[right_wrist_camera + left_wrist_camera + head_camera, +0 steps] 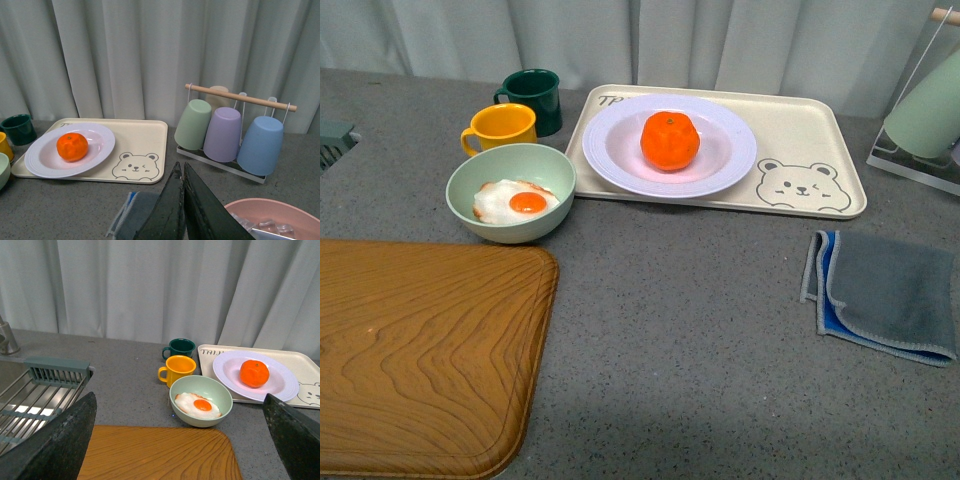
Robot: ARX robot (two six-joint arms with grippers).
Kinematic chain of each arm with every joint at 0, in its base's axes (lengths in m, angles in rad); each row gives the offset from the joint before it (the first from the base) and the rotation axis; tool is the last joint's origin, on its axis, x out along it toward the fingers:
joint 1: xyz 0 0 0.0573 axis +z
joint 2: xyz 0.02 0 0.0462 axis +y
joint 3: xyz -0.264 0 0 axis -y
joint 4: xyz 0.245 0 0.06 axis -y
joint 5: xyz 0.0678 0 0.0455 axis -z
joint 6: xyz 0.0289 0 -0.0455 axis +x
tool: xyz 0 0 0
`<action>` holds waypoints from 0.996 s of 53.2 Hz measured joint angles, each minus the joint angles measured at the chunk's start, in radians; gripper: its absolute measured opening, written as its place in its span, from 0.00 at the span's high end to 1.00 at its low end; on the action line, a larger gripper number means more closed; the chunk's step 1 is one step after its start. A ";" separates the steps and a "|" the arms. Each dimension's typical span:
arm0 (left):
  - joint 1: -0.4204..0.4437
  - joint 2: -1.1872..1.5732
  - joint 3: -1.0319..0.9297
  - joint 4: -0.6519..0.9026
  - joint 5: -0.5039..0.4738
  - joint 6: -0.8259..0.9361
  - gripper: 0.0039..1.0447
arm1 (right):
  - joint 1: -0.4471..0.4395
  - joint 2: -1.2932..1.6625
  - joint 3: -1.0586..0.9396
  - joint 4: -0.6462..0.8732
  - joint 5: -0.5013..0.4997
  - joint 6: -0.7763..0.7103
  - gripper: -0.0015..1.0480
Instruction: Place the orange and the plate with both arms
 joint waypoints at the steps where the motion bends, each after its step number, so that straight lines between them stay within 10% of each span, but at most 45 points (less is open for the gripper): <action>1: 0.000 0.000 0.000 0.000 0.000 0.000 0.06 | 0.000 -0.007 0.000 -0.007 0.000 0.000 0.99; 27: 0.000 0.000 0.000 0.000 0.000 0.000 0.06 | 0.000 -0.192 0.001 -0.199 -0.001 -0.001 0.99; 53: 0.000 0.000 0.000 0.000 0.000 0.000 0.06 | 0.000 -0.193 0.001 -0.199 -0.001 -0.001 0.18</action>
